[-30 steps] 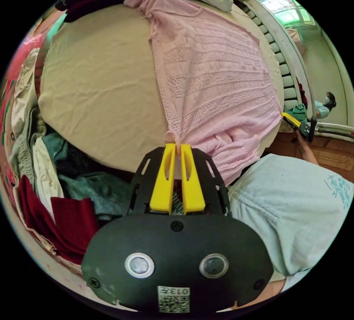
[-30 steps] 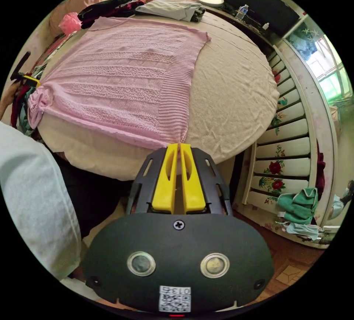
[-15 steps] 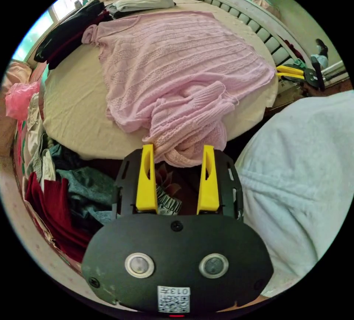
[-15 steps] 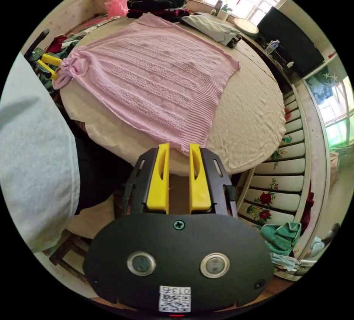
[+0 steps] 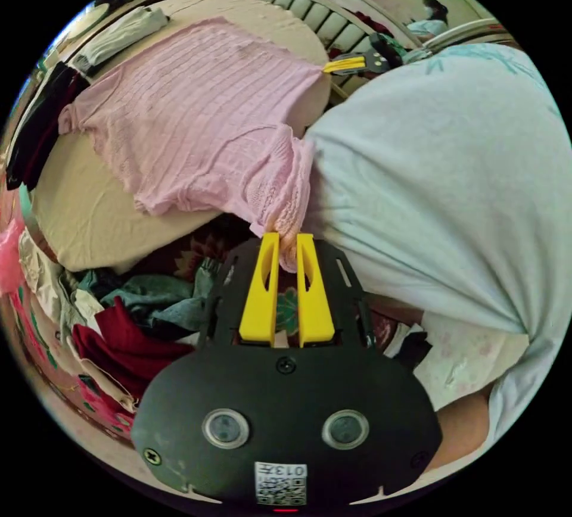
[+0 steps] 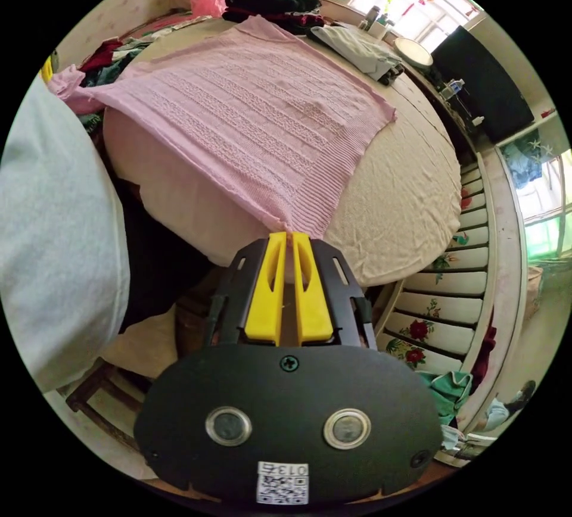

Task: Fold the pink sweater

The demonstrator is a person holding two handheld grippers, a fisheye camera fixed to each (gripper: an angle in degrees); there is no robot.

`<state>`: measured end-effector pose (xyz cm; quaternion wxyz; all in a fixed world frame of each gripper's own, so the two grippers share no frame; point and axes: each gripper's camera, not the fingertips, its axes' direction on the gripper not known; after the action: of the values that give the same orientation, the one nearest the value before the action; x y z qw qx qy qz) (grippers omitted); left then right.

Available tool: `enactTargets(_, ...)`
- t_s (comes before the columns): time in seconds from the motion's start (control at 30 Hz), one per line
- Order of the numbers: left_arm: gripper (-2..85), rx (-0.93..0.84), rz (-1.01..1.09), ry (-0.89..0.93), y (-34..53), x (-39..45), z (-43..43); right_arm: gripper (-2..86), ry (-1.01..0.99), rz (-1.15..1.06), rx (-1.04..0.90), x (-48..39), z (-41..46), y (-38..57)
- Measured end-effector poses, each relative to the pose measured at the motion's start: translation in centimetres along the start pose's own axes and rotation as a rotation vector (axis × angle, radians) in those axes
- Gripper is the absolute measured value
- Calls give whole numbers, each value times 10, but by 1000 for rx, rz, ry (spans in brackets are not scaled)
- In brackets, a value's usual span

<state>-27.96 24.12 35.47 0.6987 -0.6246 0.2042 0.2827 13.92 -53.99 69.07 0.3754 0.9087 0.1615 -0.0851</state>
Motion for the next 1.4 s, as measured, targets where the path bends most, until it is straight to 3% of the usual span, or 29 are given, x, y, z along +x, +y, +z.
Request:
enactTargets(0.13,55,61,-76,133,-1,-14,7,15,-12,-1,-61,4,19,0)
enactTargets(0.2,53,-36,-114,242,-10,-25,36,15,-2,-34,-81,2,23,-3)
enactTargets(0.3,43,-109,-112,76,-13,-27,36,15,0,-71,-104,4,24,-7)
enactTargets(0.53,25,-42,-78,-177,-36,-50,-45,15,6,1,10,40,-6,-19)
enactTargets(0.8,35,-3,-123,-434,-111,-149,-95,19,17,4,95,101,7,-84)
enactTargets(0.93,62,20,-260,-461,-129,-206,-77,28,-20,67,9,125,57,-119)
enactTargets(1.03,102,103,-445,-331,-107,-238,-64,41,-55,144,25,139,63,-118)
enactTargets(1.17,135,352,-451,-195,-46,-206,-46,61,-82,250,96,155,44,-84)
enactTargets(1.4,187,262,-358,-260,-5,-110,62,83,-220,455,114,168,45,-7)
